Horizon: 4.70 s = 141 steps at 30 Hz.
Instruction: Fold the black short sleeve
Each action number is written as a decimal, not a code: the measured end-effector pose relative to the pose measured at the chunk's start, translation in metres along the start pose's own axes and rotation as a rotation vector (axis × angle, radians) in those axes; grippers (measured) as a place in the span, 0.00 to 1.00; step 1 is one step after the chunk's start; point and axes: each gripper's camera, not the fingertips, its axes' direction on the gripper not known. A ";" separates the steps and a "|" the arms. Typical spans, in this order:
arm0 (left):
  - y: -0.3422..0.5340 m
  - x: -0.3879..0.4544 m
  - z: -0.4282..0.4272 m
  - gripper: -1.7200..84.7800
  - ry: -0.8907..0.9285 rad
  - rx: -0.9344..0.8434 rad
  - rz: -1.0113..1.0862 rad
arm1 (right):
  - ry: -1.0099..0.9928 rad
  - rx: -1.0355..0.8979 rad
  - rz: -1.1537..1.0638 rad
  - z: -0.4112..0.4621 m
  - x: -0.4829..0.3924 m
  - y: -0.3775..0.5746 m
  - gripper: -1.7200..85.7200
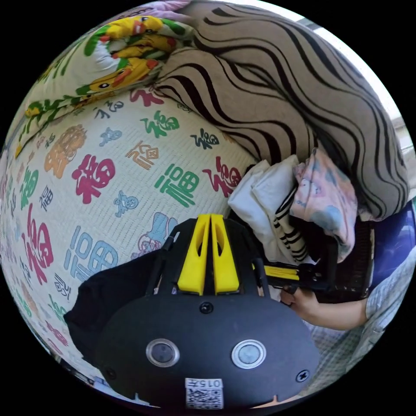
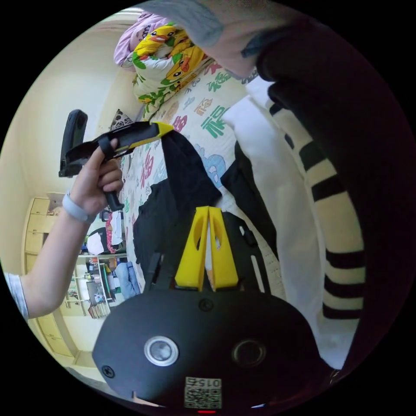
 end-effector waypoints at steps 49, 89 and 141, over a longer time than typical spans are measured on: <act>0.284 -0.146 -0.170 0.01 0.074 0.318 -0.413 | 0.062 -0.367 -0.657 0.150 -0.291 0.096 0.03; 0.232 -0.055 -0.231 0.01 -0.181 -0.001 -0.116 | 0.423 -0.405 -0.454 0.210 -0.376 0.126 0.01; 0.761 -0.001 -0.488 0.02 -0.355 0.639 -0.663 | 0.108 -0.523 -1.004 0.380 -0.855 0.133 0.01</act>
